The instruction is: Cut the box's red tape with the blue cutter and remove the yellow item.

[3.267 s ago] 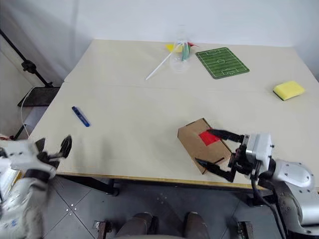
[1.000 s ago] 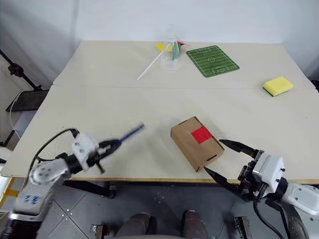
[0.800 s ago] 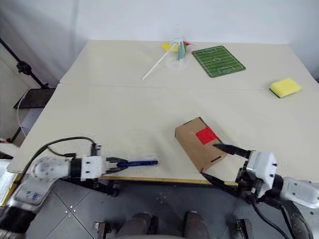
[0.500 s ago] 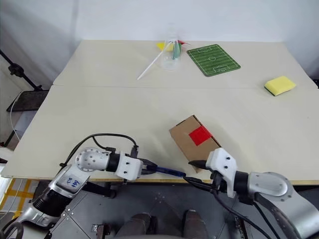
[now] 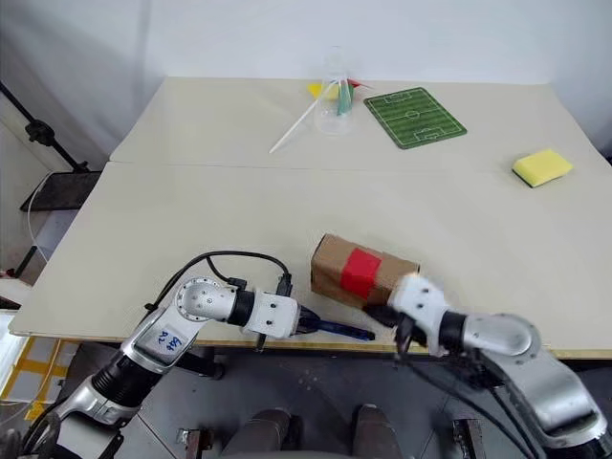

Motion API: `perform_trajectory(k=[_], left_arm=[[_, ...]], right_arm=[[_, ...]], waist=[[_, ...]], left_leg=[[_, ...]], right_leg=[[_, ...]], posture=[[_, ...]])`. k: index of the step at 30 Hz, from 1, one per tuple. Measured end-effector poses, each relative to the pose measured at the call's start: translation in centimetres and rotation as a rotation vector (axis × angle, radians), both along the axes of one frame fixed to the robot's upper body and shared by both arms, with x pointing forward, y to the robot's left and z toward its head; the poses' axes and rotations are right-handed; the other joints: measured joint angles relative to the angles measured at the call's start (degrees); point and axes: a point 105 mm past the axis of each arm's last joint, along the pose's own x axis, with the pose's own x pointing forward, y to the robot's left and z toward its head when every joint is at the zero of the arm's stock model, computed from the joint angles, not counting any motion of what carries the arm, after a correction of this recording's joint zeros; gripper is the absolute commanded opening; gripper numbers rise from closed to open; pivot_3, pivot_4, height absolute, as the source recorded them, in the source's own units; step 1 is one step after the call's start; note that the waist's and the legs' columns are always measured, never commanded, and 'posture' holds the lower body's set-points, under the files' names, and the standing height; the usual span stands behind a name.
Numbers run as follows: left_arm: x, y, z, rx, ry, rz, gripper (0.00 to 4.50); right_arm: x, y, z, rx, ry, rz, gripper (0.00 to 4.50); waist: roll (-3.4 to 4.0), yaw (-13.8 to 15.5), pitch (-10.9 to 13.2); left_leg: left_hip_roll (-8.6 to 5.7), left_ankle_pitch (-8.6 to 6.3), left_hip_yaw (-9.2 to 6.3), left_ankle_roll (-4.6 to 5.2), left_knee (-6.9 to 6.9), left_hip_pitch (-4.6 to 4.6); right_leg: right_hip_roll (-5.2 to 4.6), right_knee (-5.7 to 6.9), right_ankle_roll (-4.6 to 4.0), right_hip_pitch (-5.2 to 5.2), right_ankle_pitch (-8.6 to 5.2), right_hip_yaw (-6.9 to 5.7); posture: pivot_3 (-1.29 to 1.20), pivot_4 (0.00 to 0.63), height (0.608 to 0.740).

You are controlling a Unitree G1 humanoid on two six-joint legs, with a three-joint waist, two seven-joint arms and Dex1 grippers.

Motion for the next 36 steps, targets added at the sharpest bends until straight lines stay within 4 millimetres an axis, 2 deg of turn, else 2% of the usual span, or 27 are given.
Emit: perform_trajectory(k=[3, 8, 13, 17, 20, 25, 36], left_arm=[[0.0, 0.0, 0.0, -0.004, 0.003, 0.01, 0.43], [0.0, -0.1, 0.0, -0.007, 0.005, 0.021, 0.43], [0.0, -0.2, 0.0, -0.012, 0.013, 0.026, 0.43], [0.1, -0.3, 0.0, -0.014, 0.017, 0.032, 0.43], [0.2, -0.4, 0.1, -0.016, 0.018, 0.037, 0.43], [0.2, -0.4, 0.0, -0.017, 0.024, 0.044, 0.43], [0.3, -0.7, 0.1, -0.031, 0.038, 0.05, 0.43]], right_arm=[[0.4, -0.9, 1.4, 0.087, -0.013, -0.03, 0.02], [0.9, -0.3, 3.4, 0.222, -0.03, -0.015, 0.02], [2.1, -0.2, 4.3, 0.247, -0.063, -0.052, 0.02], [4.6, -0.6, 3.8, 0.22, -0.101, -0.152, 0.02], [6.3, -0.8, 4.8, 0.189, -0.2, -0.188, 0.02], [9.5, -2.8, 6.0, 0.158, -0.29, -0.312, 0.02], [13.8, -7.8, 4.0, 0.113, -0.117, -0.497, 0.02]], waist=[[0.0, -0.06, 0.0], [0.02, -0.18, 0.01], [0.03, -0.1, 0.01], [0.03, -0.25, 0.01], [0.0, -0.31, -0.01], [-0.01, -0.34, -0.01], [0.06, -0.32, -0.01]], left_leg=[[0.01, 0.0, -0.01, 0.0, -0.01, 0.0], [0.03, 0.01, -0.01, -0.01, -0.01, -0.01], [0.0, 0.01, -0.04, -0.01, -0.02, -0.03], [-0.02, 0.01, -0.04, -0.01, -0.02, -0.03], [0.01, 0.03, -0.04, -0.05, -0.03, 0.02], [0.0, 0.04, -0.04, -0.06, -0.02, 0.04], [-0.01, 0.03, -0.07, -0.05, -0.06, -0.04]], right_leg=[[0.0, 0.02, 0.0, 0.03, 0.0, 0.01], [0.0, 0.01, 0.0, 0.01, 0.0, 0.01], [-0.03, 0.02, 0.0, 0.0, 0.0, -0.01], [-0.03, 0.02, 0.0, -0.01, 0.0, -0.01], [0.01, -0.01, 0.0, 0.0, 0.0, -0.02], [0.01, 0.06, 0.0, 0.0, 0.0, -0.02], [0.01, 0.21, 0.0, -0.06, 0.0, -0.06]], posture=[[0.0, 0.15, 0.74], [0.0, 0.15, 0.74], [0.0, 0.15, 0.74], [0.0, 0.15, 0.74], [0.0, 0.15, 0.74], [0.0, 0.15, 0.74], [0.0, 0.15, 0.74]])
